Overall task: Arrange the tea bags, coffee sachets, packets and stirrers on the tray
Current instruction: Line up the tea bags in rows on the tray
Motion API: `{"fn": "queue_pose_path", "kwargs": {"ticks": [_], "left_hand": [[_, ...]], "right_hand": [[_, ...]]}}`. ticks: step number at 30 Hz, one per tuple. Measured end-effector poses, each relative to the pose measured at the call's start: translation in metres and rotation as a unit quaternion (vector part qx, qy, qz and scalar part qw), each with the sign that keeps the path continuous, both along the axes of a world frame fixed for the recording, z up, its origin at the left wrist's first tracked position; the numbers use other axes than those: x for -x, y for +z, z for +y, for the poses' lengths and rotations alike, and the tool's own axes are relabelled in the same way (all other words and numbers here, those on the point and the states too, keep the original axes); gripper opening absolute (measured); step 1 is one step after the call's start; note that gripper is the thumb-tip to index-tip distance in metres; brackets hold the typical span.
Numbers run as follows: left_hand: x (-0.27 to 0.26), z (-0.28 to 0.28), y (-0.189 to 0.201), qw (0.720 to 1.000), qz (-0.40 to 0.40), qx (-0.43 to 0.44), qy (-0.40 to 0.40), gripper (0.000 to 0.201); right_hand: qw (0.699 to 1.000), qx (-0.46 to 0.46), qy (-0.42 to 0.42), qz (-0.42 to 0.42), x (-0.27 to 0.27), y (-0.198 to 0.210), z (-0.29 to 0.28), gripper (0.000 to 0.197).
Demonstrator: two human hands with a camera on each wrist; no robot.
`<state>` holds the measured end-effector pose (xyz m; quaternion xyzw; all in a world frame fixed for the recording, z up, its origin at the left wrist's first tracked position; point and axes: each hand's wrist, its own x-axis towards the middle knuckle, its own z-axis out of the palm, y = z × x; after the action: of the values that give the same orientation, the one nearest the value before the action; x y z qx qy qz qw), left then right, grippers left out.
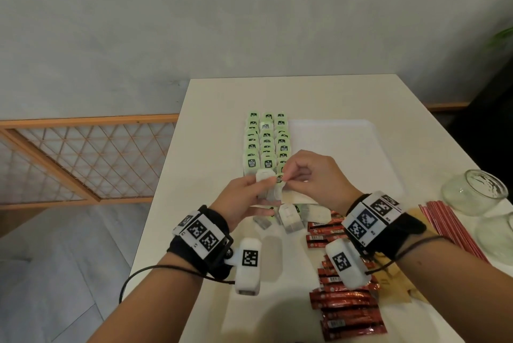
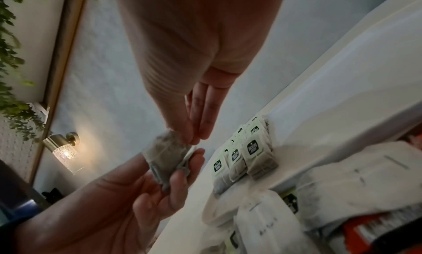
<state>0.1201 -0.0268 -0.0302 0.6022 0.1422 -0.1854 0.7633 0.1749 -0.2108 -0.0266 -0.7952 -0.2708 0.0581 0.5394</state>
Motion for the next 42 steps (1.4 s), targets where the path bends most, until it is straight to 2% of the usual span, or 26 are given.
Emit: {"fn": "queue_pose_path", "kwargs": {"ticks": [2, 6, 8, 10, 12, 15, 17, 20, 26, 31, 35, 38, 42], "left_hand": [[-0.001, -0.001, -0.003, 1.0, -0.019, -0.019, -0.005, 0.025], [-0.006, -0.001, -0.012, 0.996, -0.048, -0.068, 0.031, 0.022], [-0.008, 0.001, -0.015, 0.994, -0.055, -0.086, 0.033, 0.02], [-0.009, 0.004, -0.019, 0.992, -0.056, -0.107, 0.039, 0.015], [-0.012, 0.008, -0.024, 0.985, -0.059, -0.154, 0.06, 0.019], [-0.019, 0.019, -0.031, 0.965, -0.08, -0.236, 0.083, 0.036], [-0.023, 0.025, -0.033, 0.96, -0.085, -0.25, 0.093, 0.046], [-0.026, 0.034, -0.035, 0.953, -0.092, -0.27, 0.097, 0.049], [-0.03, 0.044, -0.043, 0.942, -0.107, -0.305, 0.088, 0.045], [-0.031, 0.04, -0.04, 0.942, -0.113, -0.29, 0.128, 0.01], [-0.029, 0.031, -0.033, 0.947, -0.134, -0.265, 0.12, 0.02], [-0.028, 0.023, -0.026, 0.95, -0.165, -0.249, 0.09, 0.023], [-0.028, 0.014, -0.021, 0.93, -0.216, -0.293, 0.053, 0.015]], "right_hand": [[1.0, 0.01, -0.005, 0.005, -0.002, 0.0, 0.001, 0.019], [0.995, 0.036, -0.058, 0.077, -0.012, -0.004, 0.005, 0.01], [0.991, 0.067, -0.052, 0.108, -0.018, -0.008, 0.01, 0.013], [0.987, 0.085, -0.028, 0.133, -0.02, -0.012, 0.015, 0.006], [0.984, 0.094, -0.02, 0.151, -0.022, -0.017, 0.018, 0.005], [0.98, 0.148, -0.032, 0.126, -0.029, -0.026, 0.022, 0.008], [0.977, 0.183, -0.05, 0.1, -0.036, -0.031, 0.025, 0.003], [0.973, 0.207, -0.068, 0.074, -0.048, -0.037, 0.031, 0.006], [0.978, 0.187, -0.081, 0.045, -0.056, -0.04, 0.044, 0.004], [0.977, 0.189, -0.093, 0.038, -0.059, -0.038, 0.044, 0.006], [0.982, 0.155, -0.101, 0.026, -0.05, -0.028, 0.041, 0.019], [0.987, 0.124, -0.063, 0.084, -0.039, -0.017, 0.041, 0.018], [0.985, 0.098, -0.06, 0.132, -0.032, -0.01, 0.038, 0.015]]}}
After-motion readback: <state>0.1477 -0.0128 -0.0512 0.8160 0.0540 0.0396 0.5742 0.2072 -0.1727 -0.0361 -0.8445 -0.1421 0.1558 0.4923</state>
